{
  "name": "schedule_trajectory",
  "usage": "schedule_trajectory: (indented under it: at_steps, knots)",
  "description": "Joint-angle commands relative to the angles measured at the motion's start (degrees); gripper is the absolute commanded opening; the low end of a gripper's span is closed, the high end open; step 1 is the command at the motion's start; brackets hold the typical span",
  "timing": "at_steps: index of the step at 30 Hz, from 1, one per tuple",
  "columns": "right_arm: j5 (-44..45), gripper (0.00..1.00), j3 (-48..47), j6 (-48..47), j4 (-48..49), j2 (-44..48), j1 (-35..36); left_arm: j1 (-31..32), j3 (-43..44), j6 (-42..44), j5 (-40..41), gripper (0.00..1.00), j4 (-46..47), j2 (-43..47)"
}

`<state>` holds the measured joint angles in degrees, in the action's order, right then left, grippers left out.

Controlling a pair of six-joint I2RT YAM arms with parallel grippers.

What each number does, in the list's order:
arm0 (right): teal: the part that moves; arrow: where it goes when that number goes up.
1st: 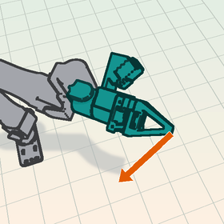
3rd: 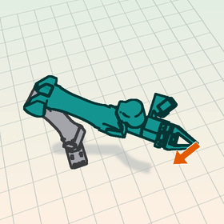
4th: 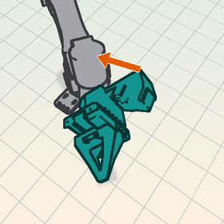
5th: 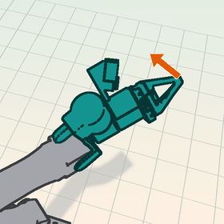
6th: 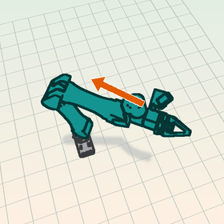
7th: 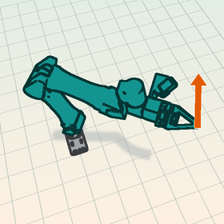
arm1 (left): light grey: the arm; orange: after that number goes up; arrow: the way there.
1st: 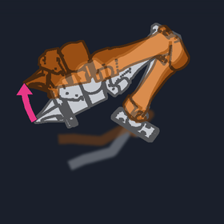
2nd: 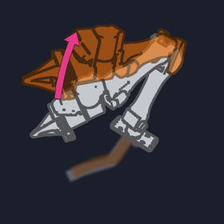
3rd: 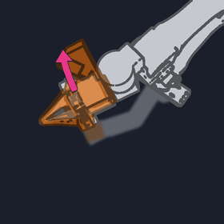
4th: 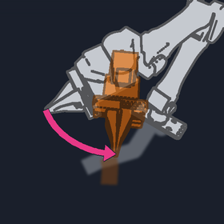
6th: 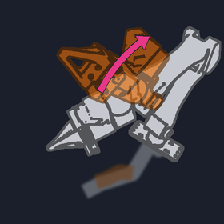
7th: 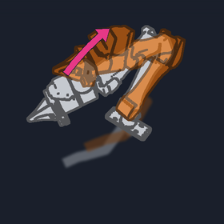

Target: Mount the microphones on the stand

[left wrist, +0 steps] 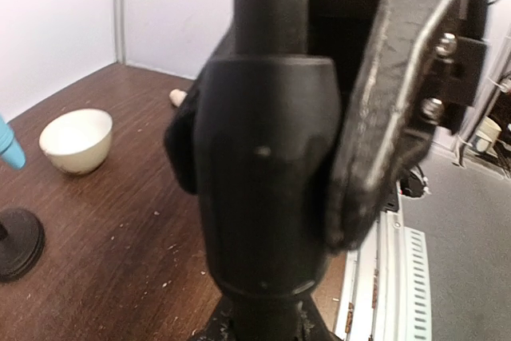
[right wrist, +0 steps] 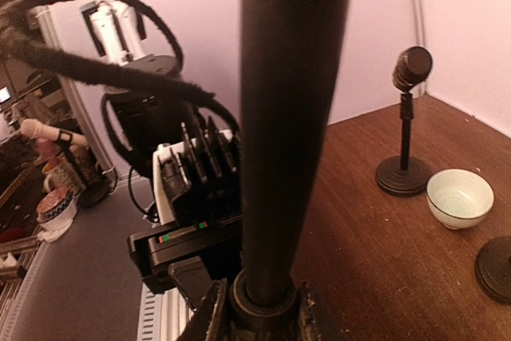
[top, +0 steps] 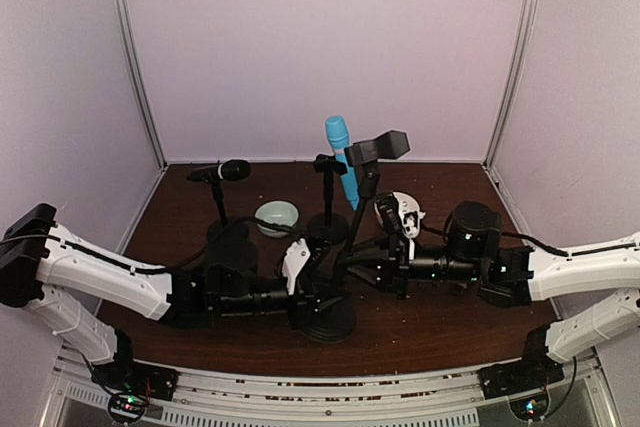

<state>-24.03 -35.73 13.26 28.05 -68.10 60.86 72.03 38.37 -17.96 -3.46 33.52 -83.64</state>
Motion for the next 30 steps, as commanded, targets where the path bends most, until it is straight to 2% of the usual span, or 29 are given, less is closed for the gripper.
schedule_trajectory:
  at_steps: [1, 3, 5, 7, 9, 16, 21, 30]
  knots:
    - [-14.7, 0.08, 1.3, -9.8, 1.4, -0.2, -4.2, 0.2, -0.1, 3.8, -9.0, 0.0, 6.9, 2.8]
    - [-12.2, 0.24, 1.4, -9.2, 1.1, 0.1, -5.0, 0.2, 0.0, 4.2, -8.3, 0.0, 6.6, 3.1]
    - [-5.6, 0.38, 0.9, -7.7, -1.2, 1.8, -5.1, 0.2, -0.1, 3.9, -6.0, 0.0, 6.4, 3.5]
    - [0.4, 0.47, 1.0, -3.6, -2.0, 4.1, -5.0, 0.2, -0.3, 3.0, -2.6, 0.0, 6.6, 3.7]
    - [6.0, 0.51, 0.9, 1.9, -4.0, 6.1, -4.2, 0.3, 0.2, 1.7, 2.2, 0.0, 5.2, 3.5]
    - [22.5, 0.57, -5.4, 16.1, -15.9, 5.3, 2.0, 1.4, 1.0, -1.0, 15.6, 0.0, 3.1, 2.2]
    - [25.4, 0.58, -11.5, 17.6, -18.9, -0.5, 4.5, 2.8, 2.7, -0.6, 22.0, 0.0, 0.3, 1.2]
    - [25.9, 0.55, -13.9, 19.2, -19.3, -5.0, 5.4, 4.1, 3.4, 0.3, 24.1, 0.0, -0.3, 1.3]
